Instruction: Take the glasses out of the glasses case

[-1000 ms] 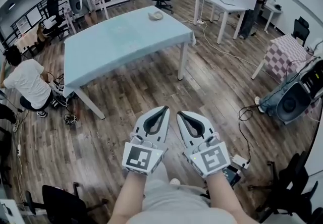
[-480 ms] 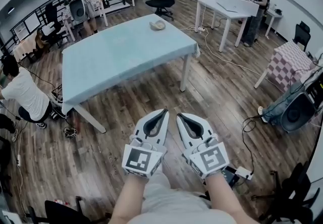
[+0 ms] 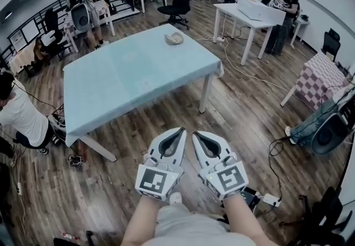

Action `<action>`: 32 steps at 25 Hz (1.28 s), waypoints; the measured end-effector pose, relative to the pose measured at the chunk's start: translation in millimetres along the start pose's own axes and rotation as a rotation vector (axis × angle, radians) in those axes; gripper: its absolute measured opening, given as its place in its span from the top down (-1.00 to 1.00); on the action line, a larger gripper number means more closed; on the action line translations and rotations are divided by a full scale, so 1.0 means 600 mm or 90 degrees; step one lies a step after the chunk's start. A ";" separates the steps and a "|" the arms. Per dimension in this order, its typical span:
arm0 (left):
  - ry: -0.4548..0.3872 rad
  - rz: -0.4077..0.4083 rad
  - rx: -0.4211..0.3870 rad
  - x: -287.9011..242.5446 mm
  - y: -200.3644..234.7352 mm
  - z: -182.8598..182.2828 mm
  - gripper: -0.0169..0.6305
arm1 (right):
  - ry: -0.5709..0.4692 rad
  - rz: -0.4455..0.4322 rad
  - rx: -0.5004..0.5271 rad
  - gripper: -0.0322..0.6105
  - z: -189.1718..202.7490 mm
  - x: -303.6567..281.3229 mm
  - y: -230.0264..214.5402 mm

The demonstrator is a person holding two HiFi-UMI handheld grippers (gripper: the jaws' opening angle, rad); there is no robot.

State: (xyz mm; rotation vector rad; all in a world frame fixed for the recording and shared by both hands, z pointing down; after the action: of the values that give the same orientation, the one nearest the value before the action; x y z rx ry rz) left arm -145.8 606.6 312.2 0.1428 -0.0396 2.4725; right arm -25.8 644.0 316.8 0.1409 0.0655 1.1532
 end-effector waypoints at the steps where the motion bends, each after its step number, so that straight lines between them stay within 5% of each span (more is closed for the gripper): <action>1: -0.001 0.000 -0.003 -0.005 0.015 -0.002 0.92 | 0.000 0.000 -0.001 0.88 0.001 -0.016 -0.002; 32: 0.029 0.004 0.026 -0.203 0.250 0.065 0.92 | 0.022 -0.002 0.003 0.88 0.053 -0.296 -0.124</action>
State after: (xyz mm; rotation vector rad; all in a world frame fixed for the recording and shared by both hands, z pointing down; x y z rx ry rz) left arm -139.5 411.5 338.1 0.1046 0.0299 2.4823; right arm -26.3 449.3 333.8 0.1246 0.0990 1.1521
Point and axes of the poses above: the fingertips, and each gripper's own axes: x backward along the fingers, y to its left, z out of its underside, the point moved 8 cm from there along x, backward along the fingers, and after that the axes turned 3 degrees about x, right-handed, at the moved point
